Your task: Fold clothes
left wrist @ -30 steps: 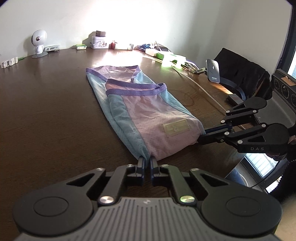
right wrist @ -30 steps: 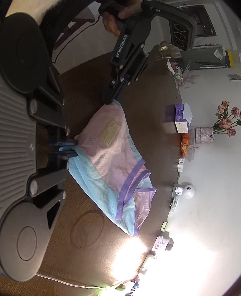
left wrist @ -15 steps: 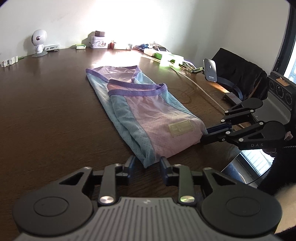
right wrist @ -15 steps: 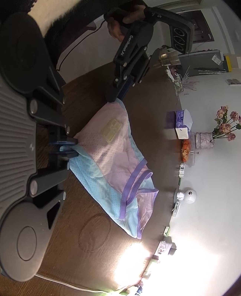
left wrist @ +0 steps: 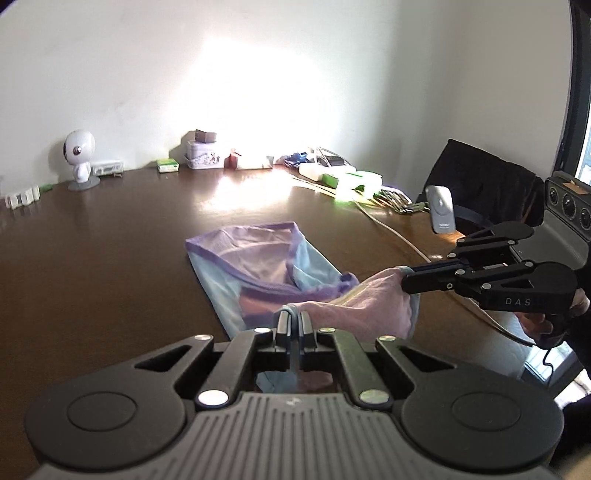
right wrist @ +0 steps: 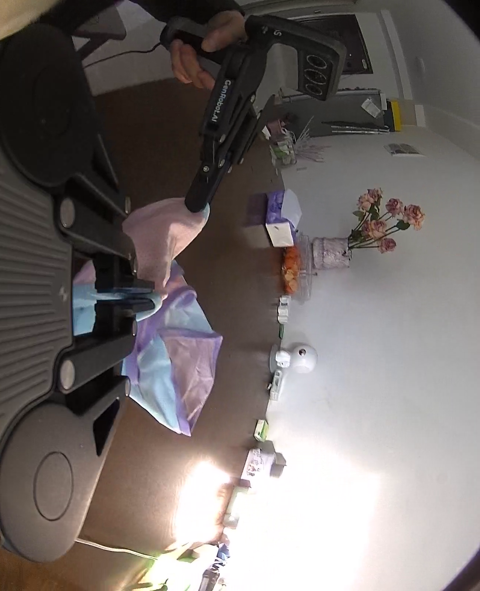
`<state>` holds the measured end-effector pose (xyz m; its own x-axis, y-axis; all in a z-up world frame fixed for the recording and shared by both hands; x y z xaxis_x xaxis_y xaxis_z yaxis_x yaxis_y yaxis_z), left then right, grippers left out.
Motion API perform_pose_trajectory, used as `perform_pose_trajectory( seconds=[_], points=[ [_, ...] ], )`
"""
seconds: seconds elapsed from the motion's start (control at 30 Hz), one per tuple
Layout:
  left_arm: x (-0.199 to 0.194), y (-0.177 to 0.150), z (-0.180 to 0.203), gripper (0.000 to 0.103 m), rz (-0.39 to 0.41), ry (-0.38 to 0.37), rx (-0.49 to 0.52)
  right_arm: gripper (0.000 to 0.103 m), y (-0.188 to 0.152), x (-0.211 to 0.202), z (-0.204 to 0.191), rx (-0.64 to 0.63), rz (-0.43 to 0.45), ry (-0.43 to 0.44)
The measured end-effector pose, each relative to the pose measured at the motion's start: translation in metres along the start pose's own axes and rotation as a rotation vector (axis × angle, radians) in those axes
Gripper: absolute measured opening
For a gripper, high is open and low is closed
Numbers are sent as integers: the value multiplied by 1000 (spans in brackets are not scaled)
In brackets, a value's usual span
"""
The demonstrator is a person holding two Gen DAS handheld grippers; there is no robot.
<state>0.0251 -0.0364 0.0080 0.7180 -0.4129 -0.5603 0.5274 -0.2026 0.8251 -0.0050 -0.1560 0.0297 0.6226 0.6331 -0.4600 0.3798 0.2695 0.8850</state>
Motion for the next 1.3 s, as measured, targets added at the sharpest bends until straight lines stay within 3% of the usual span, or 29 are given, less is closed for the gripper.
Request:
perform_pose_trajectory(
  seconds=[0.23,0.47,0.6,0.7,0.8,0.87,0.97,1.03,1.17,1.23,1.3],
  points=[
    [68,30,-31,3,-53,30,-77,2,15,51,47,40,-43,-81],
    [107,11,-53,5,-162,43,-171,2,6,84,74,98,-114,-143],
    [85,12,-63,30,-139,52,-238,9,9,73,77,142,-100,-152],
    [64,11,-64,41,-112,34,-295,11,11,65,80,175,-90,-159],
    [63,6,-51,41,-125,18,-303,22,17,54,63,220,-49,-43],
    [75,1,-42,41,-155,47,-260,20,12,69,54,230,-85,-8],
    [85,-10,-34,38,-192,81,-215,20,-4,97,56,201,-160,-66],
    [78,-13,-32,38,-197,84,-208,19,-9,99,62,242,-155,-70],
    [58,9,-26,40,-114,48,-238,24,0,82,63,247,-112,-98],
    [62,25,-20,40,-71,50,-213,24,1,82,63,244,-115,-105],
    [81,30,-14,33,-85,47,-189,24,1,86,63,240,-127,-109]
  ],
)
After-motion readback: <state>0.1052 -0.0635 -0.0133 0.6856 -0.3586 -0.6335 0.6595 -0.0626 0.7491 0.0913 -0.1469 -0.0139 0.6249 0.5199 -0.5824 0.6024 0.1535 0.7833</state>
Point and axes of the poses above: each gripper's, at about its wrist camera, not at the fingertips, and x roughly the way its jaws point, z to its right, y to its top, the point moved 9 cm from there along x, roughly the way its jaws point, and after that the axes turned 5 degrees about y, right-handed, at the moved point
